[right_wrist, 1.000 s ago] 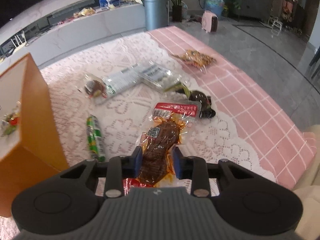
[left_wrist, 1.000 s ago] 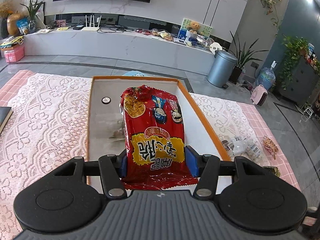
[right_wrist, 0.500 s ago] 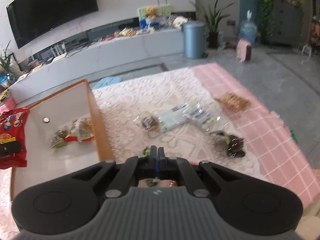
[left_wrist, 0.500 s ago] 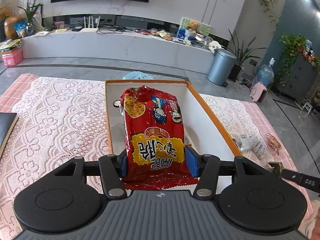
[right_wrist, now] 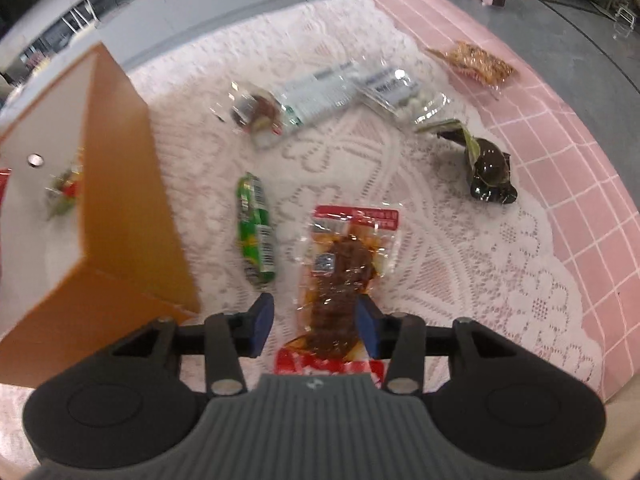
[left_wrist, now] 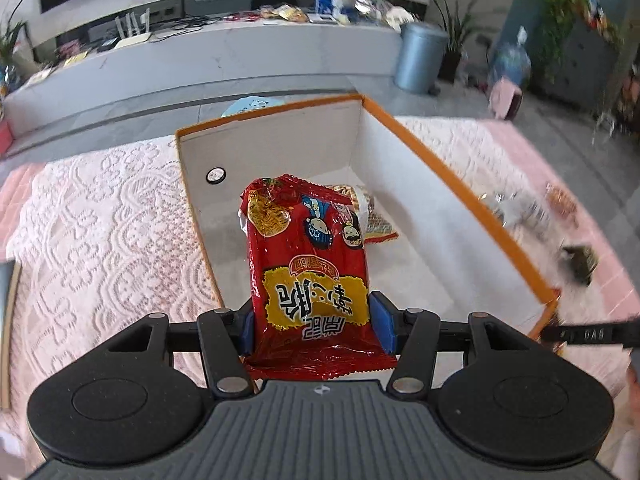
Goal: Organize snacks
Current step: 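Lower the red bag into the box and open the left gripper while the right holds the jerky packet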
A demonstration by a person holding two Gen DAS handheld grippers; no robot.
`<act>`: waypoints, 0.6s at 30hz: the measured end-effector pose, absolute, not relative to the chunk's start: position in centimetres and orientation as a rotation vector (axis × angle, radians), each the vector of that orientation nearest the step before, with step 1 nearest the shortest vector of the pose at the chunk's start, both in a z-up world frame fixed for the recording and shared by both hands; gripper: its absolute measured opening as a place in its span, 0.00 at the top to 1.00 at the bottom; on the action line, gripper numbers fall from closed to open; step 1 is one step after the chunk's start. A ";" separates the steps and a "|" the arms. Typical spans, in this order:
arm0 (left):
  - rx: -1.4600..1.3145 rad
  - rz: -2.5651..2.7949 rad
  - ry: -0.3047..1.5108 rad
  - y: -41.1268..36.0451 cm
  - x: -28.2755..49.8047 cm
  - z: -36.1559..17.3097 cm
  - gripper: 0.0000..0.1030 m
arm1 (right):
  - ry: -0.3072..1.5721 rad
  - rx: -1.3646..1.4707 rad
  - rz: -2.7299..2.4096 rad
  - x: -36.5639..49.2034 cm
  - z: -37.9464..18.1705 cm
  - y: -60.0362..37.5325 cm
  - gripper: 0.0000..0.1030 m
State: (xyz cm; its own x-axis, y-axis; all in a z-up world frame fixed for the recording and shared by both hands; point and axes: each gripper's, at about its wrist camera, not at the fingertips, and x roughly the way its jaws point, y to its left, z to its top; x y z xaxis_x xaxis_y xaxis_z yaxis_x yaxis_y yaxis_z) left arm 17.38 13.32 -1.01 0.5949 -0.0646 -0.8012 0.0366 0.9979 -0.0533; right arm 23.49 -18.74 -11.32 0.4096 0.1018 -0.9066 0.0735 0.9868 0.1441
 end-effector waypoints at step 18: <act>0.265 -0.014 1.016 11.4 22.7 -4.3 0.41 | 1.179 0.018 -0.016 26.0 -13.5 -17.8 0.43</act>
State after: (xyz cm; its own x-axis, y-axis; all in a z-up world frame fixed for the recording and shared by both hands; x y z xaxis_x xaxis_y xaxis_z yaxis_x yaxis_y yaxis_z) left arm 22.75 11.37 -4.32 0.5291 0.1114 -0.8412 0.1340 0.9679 0.2125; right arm 26.01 -17.82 -13.47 0.3821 -0.0030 -0.9241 0.0216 0.9997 0.0057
